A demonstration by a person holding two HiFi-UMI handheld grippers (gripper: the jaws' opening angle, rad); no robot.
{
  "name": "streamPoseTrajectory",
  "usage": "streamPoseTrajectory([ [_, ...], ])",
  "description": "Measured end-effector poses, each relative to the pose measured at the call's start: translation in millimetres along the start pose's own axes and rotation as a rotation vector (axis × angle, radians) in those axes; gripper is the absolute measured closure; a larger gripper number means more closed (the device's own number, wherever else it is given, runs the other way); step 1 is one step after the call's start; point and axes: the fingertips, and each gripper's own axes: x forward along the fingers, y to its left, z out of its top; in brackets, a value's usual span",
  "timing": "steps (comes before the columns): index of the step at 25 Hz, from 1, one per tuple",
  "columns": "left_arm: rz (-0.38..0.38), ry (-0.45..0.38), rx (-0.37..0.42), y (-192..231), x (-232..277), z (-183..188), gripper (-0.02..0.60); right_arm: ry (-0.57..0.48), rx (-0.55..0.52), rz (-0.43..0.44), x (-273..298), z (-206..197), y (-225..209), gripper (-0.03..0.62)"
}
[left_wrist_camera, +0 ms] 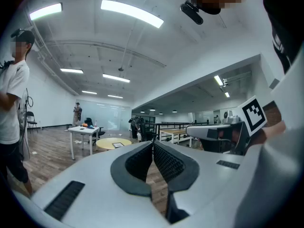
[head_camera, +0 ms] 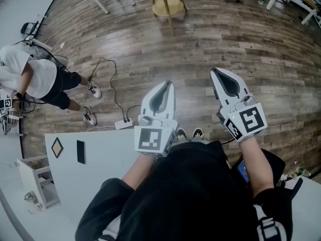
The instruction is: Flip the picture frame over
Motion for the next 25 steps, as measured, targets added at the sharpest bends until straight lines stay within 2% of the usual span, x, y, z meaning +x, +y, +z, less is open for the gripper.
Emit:
streamPoseTrajectory([
  [11,-0.004,-0.006,0.001,0,-7,2,0.551,-0.001,-0.012,0.004,-1,0,8,0.574],
  [25,-0.041,-0.008,-0.026,23,-30,-6,0.551,0.016,-0.005,-0.008,10,-6,39,0.575],
])
